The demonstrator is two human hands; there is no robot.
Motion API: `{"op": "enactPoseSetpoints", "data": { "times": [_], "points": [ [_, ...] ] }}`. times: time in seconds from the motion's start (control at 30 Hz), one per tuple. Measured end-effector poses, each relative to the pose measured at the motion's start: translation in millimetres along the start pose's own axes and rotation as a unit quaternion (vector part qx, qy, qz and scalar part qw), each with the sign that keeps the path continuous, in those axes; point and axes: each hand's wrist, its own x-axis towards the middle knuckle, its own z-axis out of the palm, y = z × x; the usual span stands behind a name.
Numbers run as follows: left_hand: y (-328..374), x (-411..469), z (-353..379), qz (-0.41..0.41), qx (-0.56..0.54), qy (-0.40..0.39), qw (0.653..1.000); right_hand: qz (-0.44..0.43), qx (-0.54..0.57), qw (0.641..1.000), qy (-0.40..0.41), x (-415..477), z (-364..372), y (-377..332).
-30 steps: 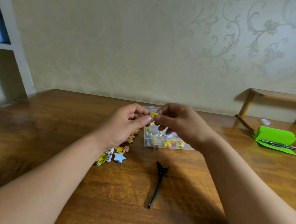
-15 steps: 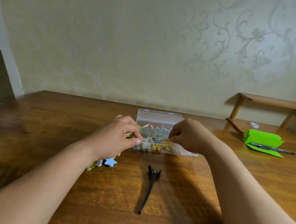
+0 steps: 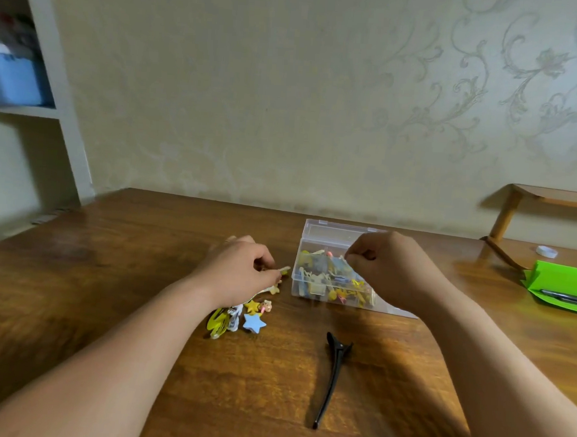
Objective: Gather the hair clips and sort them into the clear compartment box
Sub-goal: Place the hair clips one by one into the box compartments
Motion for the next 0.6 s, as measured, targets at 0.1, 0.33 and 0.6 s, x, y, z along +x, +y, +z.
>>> {"op": "enactPoseSetpoints", "data": {
  "times": [0.1, 0.33, 0.6],
  "points": [
    [4.0, -0.3, -0.2, 0.01, 0.001, 0.021, 1.0, -0.009, -0.003, 1.0, -0.005, 0.2, 6.1, -0.2],
    [5.1, -1.4, -2.8, 0.019, -0.057, 0.063, 0.996, -0.022, 0.021, 1.0, 0.001, -0.3, 8.4, -7.0],
    [39.0, -12.7, -1.1, 0.13, -0.176, 0.071, 0.973, -0.051, 0.128, 0.99, -0.015, -4.9, 7.7, -27.5]
  ]
}}
